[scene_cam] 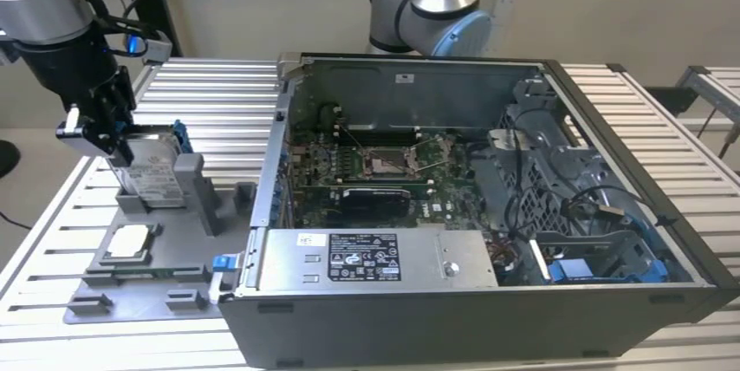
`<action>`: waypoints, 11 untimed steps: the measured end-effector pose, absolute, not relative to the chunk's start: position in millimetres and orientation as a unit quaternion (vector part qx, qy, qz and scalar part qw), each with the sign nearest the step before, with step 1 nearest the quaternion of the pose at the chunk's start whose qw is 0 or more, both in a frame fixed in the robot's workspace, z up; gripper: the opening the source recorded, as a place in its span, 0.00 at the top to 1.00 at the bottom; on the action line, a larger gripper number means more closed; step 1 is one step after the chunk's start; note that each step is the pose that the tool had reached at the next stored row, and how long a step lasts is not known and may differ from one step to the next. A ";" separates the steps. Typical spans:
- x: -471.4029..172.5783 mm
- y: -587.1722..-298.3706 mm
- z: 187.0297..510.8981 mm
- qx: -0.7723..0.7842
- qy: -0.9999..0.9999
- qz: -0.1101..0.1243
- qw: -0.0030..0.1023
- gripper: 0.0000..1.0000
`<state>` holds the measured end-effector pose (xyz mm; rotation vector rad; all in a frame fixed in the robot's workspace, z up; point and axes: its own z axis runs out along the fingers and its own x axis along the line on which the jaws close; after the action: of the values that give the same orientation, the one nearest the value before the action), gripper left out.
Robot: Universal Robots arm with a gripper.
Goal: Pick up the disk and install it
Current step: 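Pick up the disk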
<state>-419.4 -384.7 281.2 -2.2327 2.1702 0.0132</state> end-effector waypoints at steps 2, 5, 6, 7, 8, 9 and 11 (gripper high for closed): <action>-419.4 -384.7 281.2 -0.717 0.697 0.004 0.014 1.00; -419.5 -384.7 281.1 -0.717 0.697 0.004 0.014 1.00; -419.5 -384.7 281.1 -0.717 0.697 0.004 0.014 1.00; -419.4 -384.7 281.1 -0.717 0.697 0.004 0.014 1.00; -419.4 -384.7 281.1 -0.717 0.697 0.004 0.014 1.00; -419.5 -384.7 281.0 -0.717 0.697 0.004 0.014 1.00; -419.4 -384.7 280.9 -0.717 0.697 0.004 0.014 1.00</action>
<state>-419.4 -384.7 280.9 -2.2328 2.1703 0.0132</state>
